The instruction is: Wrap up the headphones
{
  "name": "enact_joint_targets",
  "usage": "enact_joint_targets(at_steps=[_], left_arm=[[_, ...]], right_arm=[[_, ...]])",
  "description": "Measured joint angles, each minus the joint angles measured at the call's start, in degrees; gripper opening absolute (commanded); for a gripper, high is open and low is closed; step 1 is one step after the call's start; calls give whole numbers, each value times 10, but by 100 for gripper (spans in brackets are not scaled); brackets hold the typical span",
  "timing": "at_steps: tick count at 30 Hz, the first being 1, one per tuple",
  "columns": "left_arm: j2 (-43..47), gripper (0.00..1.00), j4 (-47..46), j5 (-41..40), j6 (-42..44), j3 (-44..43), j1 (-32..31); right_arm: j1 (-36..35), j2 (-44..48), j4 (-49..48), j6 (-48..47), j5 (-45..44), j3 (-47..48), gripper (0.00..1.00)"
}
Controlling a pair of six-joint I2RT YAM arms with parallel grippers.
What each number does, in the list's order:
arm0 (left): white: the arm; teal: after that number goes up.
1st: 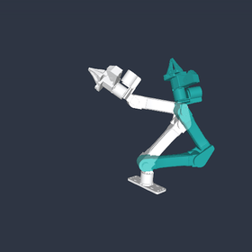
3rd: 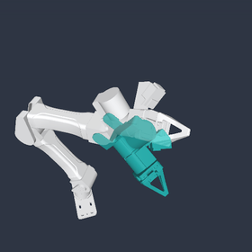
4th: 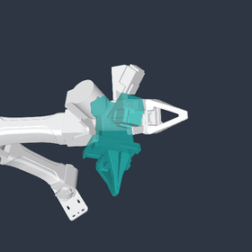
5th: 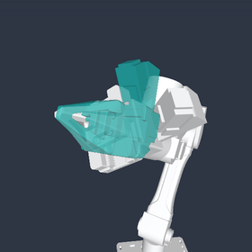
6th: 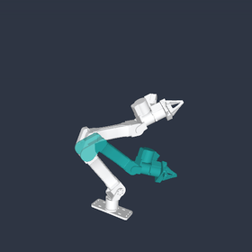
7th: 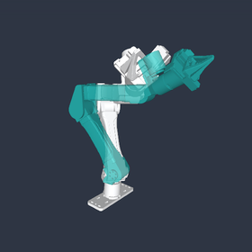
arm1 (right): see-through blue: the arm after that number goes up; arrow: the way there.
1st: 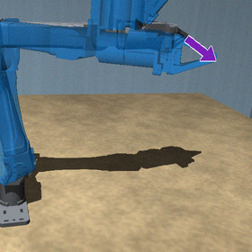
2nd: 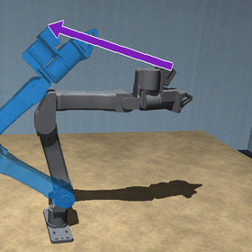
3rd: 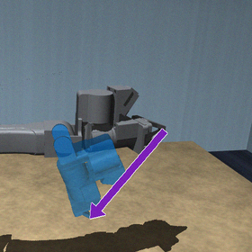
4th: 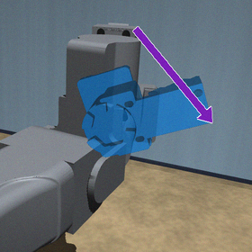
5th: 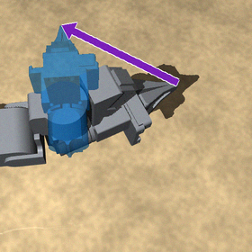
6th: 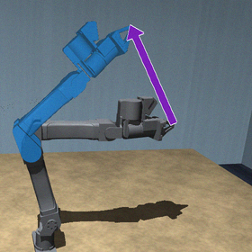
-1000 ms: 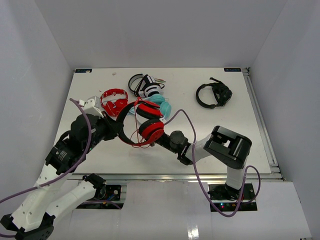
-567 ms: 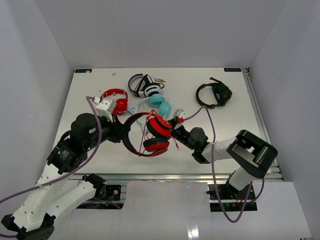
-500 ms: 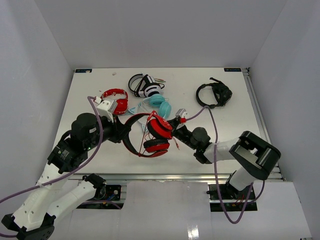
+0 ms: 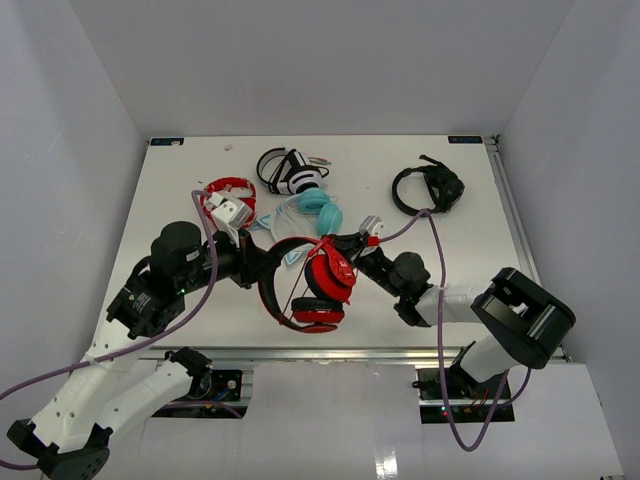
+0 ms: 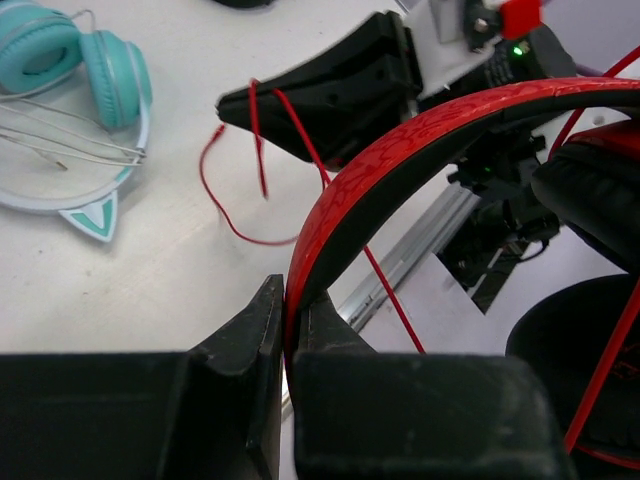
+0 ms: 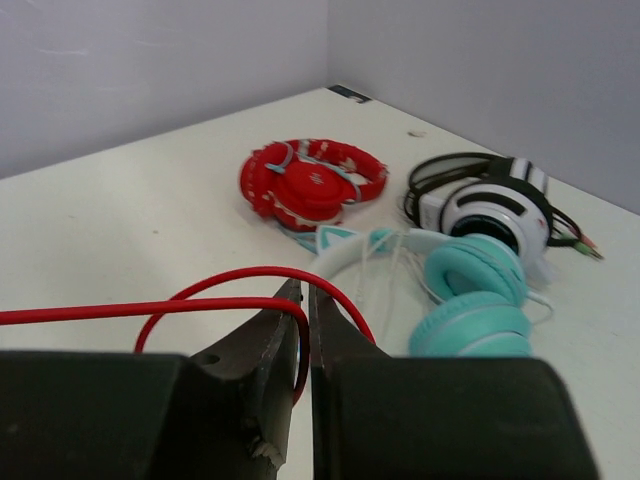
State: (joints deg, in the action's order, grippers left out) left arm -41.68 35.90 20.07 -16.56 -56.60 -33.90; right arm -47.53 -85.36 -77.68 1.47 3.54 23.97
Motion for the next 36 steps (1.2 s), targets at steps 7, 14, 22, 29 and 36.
enact_joint_targets(at_steps=[7,14,22,29,36], left_arm=[[9,0,19,70,-2,0,-4],[18,0,28,96,-4,8,-6],[-14,0,65,75,26,26,-8],[-37,0,91,29,49,36,-8],[-118,0,107,-35,60,31,-8]], right_arm=[[18,-11,16,-67,-89,0,17],[22,-16,18,-110,-133,5,17],[25,-10,33,-147,-154,8,8],[25,51,40,-183,-153,18,8],[25,115,52,-201,-131,24,8]])
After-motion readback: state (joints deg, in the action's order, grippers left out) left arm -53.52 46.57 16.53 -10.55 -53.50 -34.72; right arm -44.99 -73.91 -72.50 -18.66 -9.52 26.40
